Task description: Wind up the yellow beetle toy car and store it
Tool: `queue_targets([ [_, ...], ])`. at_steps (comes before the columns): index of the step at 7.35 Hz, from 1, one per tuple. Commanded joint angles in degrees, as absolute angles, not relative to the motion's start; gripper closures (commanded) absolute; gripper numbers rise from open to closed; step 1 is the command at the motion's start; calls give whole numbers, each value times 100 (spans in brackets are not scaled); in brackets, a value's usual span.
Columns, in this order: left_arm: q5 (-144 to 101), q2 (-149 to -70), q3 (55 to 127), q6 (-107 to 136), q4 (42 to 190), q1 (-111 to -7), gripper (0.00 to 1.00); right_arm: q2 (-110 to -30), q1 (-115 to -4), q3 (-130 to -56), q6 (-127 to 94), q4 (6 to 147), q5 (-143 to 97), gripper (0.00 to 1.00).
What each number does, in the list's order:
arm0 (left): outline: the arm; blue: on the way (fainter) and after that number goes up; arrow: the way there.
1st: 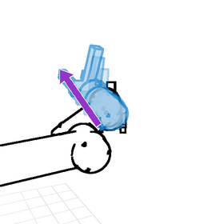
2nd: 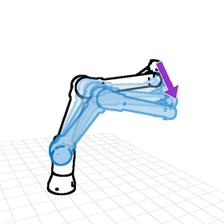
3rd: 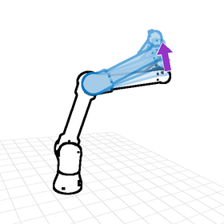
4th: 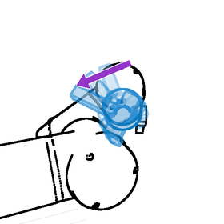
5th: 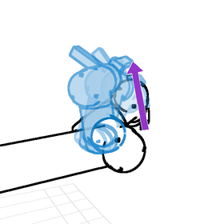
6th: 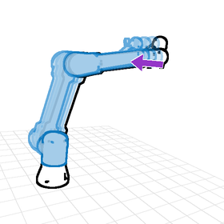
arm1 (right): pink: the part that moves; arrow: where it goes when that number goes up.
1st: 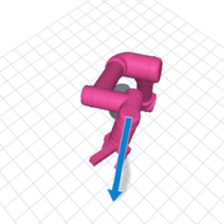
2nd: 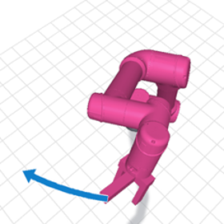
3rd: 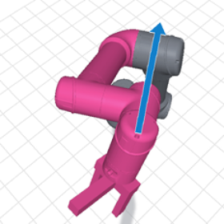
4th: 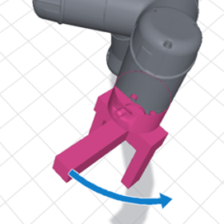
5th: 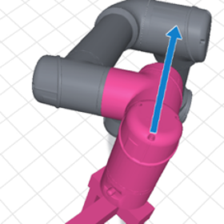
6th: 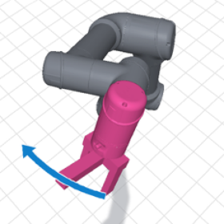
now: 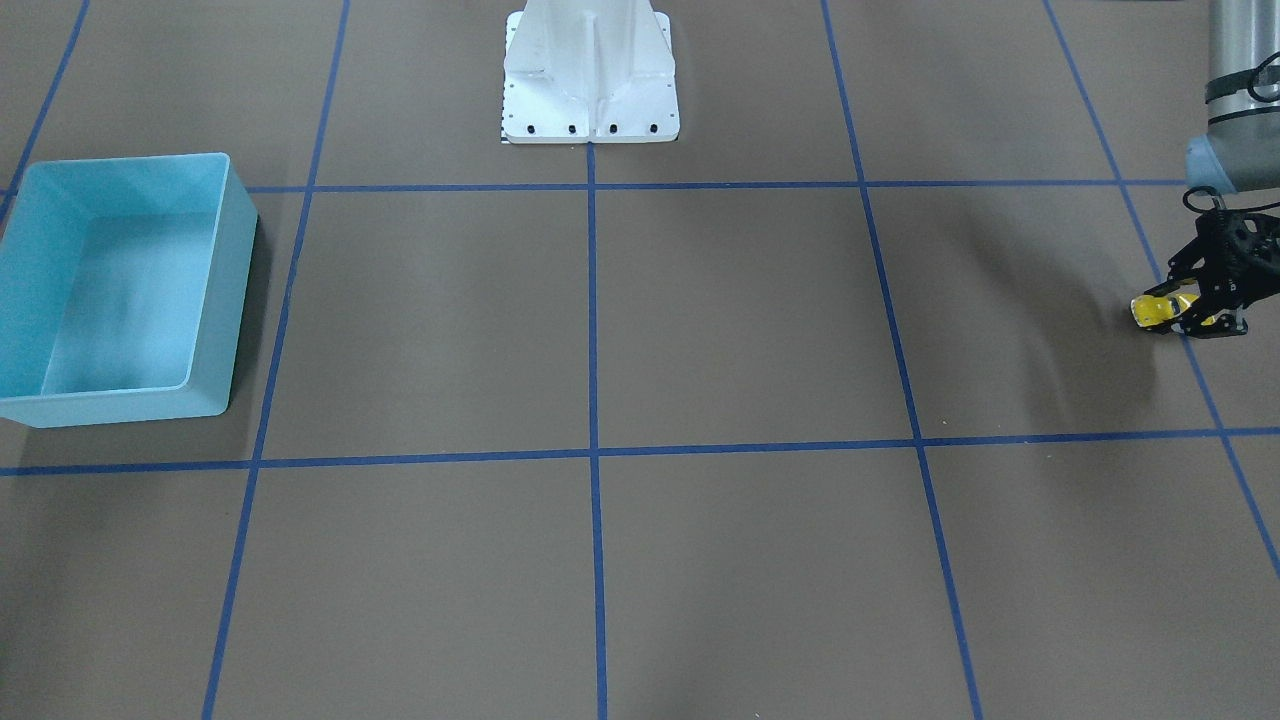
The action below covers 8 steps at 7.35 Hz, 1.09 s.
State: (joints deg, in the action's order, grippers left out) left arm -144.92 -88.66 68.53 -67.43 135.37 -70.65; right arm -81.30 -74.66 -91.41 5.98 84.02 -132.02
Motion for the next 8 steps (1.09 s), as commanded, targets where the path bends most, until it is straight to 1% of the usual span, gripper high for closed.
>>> queue_targets([
  [1,-14493,-8859,6838,-6820,13535,-7093,100,-8130,-7471,-9141,598,8402,-13201,0],
  [5,-14493,-8859,6785,-6838,13544,-7093,100,-8130,-7471,-9141,598,8402,-13201,0],
  [6,-14493,-8851,6776,-6838,13544,-7101,71,-8130,-7471,-9141,598,8402,-13201,0],
  [7,-14493,-8859,6785,-6838,13544,-7128,1,-8130,-7471,-9141,598,8402,-13201,0],
  [8,-14493,-8851,6776,-6838,13544,-7137,0,-8130,-7471,-9141,598,8402,-13201,0],
])
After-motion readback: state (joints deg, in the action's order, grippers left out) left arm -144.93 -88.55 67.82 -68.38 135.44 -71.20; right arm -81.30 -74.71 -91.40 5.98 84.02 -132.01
